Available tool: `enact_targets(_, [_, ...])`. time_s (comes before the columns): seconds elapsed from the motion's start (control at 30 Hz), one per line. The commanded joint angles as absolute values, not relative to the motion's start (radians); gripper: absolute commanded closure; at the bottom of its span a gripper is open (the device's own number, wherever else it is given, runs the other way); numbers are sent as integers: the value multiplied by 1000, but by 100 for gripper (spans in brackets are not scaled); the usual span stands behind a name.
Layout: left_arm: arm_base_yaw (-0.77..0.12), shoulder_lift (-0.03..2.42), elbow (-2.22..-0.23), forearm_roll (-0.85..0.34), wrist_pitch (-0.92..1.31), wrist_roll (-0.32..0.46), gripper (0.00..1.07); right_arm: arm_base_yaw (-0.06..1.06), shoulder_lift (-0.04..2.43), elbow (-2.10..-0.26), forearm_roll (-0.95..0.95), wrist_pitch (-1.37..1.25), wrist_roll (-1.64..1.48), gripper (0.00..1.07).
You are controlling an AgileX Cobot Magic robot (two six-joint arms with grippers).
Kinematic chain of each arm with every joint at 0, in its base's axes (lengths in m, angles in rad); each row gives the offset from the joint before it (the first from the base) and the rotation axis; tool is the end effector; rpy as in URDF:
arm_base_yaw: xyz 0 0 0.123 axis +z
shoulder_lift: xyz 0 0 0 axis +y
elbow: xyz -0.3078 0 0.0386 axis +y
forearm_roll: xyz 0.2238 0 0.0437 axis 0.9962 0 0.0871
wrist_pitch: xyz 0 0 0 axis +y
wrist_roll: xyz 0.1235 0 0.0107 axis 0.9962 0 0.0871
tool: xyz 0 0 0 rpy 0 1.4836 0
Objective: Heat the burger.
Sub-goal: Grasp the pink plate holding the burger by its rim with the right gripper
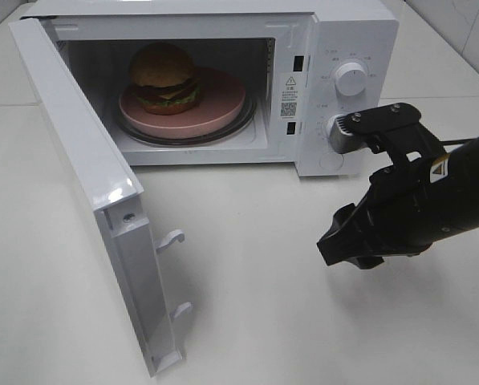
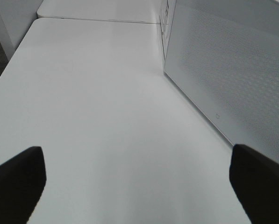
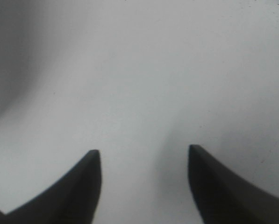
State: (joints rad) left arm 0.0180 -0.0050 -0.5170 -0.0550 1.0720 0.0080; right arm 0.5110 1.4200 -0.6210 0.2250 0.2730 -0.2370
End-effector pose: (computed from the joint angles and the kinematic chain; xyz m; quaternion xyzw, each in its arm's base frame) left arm -0.0249 -0.0064 0.2542 -0.0027 0.8501 -0.0206 0.5262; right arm 0.2130 0.1280 0.2005 -0.2594 0.9202 0.0988 0.2761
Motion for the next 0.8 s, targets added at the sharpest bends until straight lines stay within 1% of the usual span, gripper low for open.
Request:
enact_targets(0.03, [14, -8, -518, -55, 1072, 0, 6, 512, 1409, -708, 223, 439, -446, 12])
enact_targets(0.07, [14, -8, -518, -55, 1072, 0, 6, 512, 1409, -727, 220, 463, -485, 6])
enact_targets(0.2, [14, -8, -518, -55, 1072, 0, 6, 512, 1409, -779, 207, 513, -579, 7])
enact_targets(0.23, [14, -8, -518, -55, 1072, 0, 6, 512, 1413, -813, 187, 547, -652, 7])
enact_targets(0.27, [14, -8, -518, -55, 1072, 0, 6, 512, 1413, -813, 187, 547, -652, 7])
enact_targets(0.33, [14, -8, -518, -55, 1072, 0, 6, 512, 1424, -858, 156, 606, -792, 7])
enact_targets(0.37, [14, -8, -518, -55, 1072, 0, 6, 512, 1424, -858, 156, 606, -792, 7])
enact_targets(0.4, [14, -8, -518, -55, 1072, 0, 6, 512, 1442, -890, 140, 651, -878, 7])
enact_targets(0.5, [14, -8, -518, -55, 1072, 0, 6, 512, 1480, -943, 123, 706, -947, 8])
enact_targets(0.63, [14, -8, -518, -55, 1072, 0, 6, 527, 1519, -989, 99, 720, -997, 8])
enact_targets(0.77, [14, -8, -518, -55, 1072, 0, 6, 563, 1614, -1081, 128, 725, -1171, 9])
enact_targets(0.8, [14, -8, -518, -55, 1072, 0, 6, 563, 1614, -1081, 128, 725, -1171, 9])
